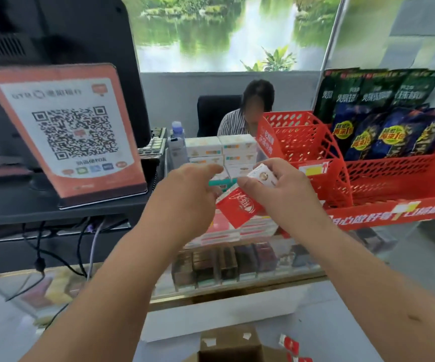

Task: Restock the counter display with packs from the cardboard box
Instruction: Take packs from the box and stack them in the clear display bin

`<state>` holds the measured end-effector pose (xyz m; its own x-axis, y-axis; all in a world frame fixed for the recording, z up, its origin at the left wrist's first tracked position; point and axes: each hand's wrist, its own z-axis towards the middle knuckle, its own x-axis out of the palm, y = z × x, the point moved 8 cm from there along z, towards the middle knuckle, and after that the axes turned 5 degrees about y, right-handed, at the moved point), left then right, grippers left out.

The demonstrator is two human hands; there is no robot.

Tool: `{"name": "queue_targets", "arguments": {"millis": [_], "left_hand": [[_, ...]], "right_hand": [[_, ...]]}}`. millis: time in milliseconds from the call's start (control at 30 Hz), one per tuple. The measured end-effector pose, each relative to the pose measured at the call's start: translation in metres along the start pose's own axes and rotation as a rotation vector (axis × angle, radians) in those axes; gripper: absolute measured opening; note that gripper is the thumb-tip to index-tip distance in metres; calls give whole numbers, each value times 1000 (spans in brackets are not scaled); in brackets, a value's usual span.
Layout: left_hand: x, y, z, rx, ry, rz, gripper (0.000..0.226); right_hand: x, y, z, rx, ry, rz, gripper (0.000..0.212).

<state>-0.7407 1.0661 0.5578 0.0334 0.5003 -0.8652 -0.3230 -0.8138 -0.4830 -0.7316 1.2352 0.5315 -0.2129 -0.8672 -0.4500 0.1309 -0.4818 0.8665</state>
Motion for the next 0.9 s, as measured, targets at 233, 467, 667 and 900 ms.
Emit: {"name": "queue_targets", "arguments": {"millis": [233, 467, 667, 900], "left_hand": [[-3, -6, 25, -98, -15, 102, 42], [14, -5, 48, -120, 3, 119, 41], [25, 8, 70, -117, 15, 54, 40], [44, 23, 80, -128, 46, 31, 40]], "right_hand": [[10, -44, 81, 142, 82, -52, 32], [63, -109, 116, 530, 310, 28, 29], [90, -128, 130, 606, 350, 48, 37], [92, -127, 136, 476, 342, -183, 31]]}}
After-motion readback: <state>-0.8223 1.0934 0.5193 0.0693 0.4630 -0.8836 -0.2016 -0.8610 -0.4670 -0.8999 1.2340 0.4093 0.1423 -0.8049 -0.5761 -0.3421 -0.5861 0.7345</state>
